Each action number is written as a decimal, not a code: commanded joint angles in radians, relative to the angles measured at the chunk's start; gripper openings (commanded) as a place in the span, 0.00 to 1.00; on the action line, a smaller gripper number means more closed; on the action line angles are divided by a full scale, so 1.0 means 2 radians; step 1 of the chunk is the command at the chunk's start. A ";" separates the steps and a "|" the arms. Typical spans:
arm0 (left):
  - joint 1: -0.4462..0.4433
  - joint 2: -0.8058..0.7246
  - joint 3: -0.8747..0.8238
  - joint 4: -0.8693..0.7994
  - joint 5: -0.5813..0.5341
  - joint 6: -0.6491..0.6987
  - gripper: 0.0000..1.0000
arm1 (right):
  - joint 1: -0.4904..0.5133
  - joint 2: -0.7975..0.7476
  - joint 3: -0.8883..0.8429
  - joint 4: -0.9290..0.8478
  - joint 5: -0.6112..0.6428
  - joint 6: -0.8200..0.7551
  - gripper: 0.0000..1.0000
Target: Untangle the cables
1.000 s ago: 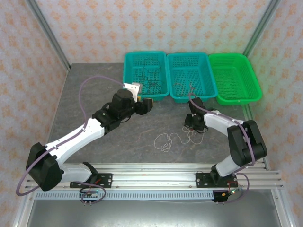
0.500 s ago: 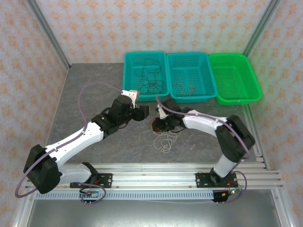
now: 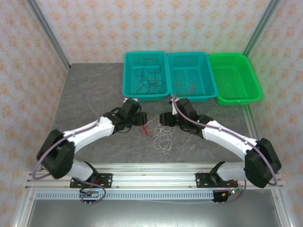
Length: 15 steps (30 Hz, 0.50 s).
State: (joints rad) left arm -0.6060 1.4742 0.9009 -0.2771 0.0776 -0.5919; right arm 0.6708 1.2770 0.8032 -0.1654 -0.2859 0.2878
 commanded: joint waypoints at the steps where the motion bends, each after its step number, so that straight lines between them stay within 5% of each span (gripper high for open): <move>1: 0.009 0.039 0.032 -0.044 0.005 -0.061 0.59 | 0.000 -0.003 -0.020 0.034 0.055 0.017 0.54; 15: 0.021 0.121 0.026 0.020 0.044 -0.114 0.52 | 0.000 0.011 -0.024 0.029 0.035 0.033 0.55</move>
State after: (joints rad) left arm -0.5686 1.7012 0.9352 -0.2504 0.1684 -0.7963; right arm 0.6712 1.2873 0.7601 -0.1364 -0.2131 0.3401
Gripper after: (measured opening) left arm 0.532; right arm 0.552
